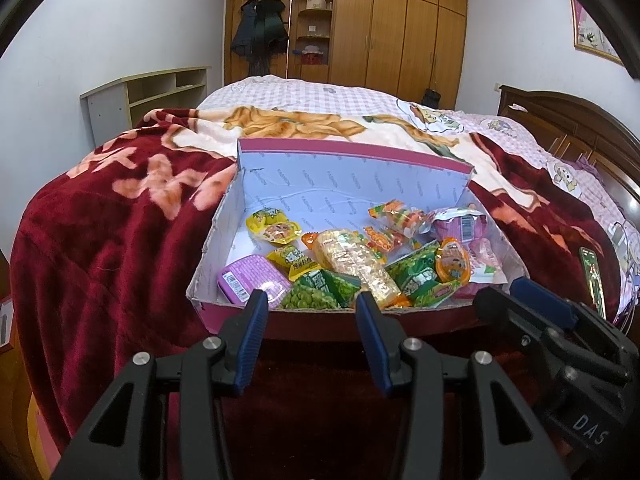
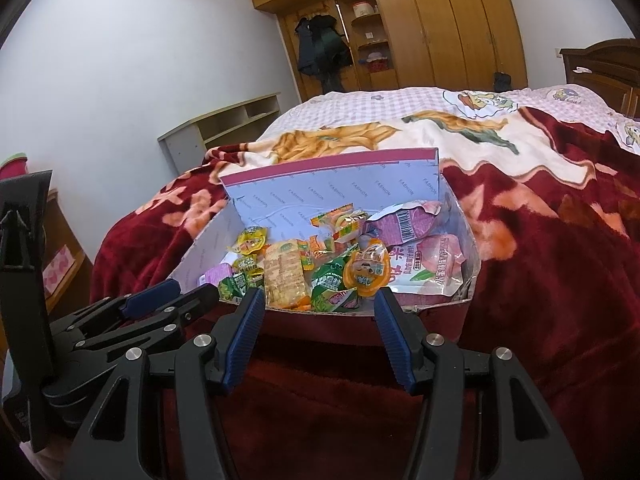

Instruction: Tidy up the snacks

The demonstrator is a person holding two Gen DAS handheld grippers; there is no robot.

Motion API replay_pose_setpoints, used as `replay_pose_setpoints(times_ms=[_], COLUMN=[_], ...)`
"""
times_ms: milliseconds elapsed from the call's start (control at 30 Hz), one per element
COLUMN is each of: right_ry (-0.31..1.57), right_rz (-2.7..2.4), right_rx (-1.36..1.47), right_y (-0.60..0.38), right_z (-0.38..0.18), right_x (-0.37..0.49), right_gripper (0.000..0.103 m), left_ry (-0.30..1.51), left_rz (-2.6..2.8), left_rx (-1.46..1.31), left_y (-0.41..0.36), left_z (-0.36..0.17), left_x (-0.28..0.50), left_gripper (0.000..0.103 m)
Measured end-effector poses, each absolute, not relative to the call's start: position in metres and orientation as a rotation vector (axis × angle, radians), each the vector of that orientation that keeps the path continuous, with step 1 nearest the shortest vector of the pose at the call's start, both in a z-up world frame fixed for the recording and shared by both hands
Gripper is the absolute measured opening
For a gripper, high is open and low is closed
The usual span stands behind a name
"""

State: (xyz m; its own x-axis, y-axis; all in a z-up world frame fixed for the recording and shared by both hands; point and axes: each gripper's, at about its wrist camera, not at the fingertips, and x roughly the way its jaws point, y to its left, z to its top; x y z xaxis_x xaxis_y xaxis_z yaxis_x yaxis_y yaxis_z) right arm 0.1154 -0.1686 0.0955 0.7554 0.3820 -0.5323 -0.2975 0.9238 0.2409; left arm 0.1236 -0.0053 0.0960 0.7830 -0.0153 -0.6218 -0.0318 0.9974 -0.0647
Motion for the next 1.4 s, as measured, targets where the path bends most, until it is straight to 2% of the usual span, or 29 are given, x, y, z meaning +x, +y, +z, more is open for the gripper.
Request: replay_pose_setpoints(times_ms=[1400], right_ry=[0.614], right_rz=[0.371], right_rx=[0.145], right_y=[-0.1681], right_z=[0.0955], right_x=[0.1163], right_gripper=[0.058], left_ry=[0.666], left_rz=[0.012], left_rx=[-0.065], left_y=[-0.0003], left_z=[0.0949], left_x=[0.1223], left_gripper=[0.048])
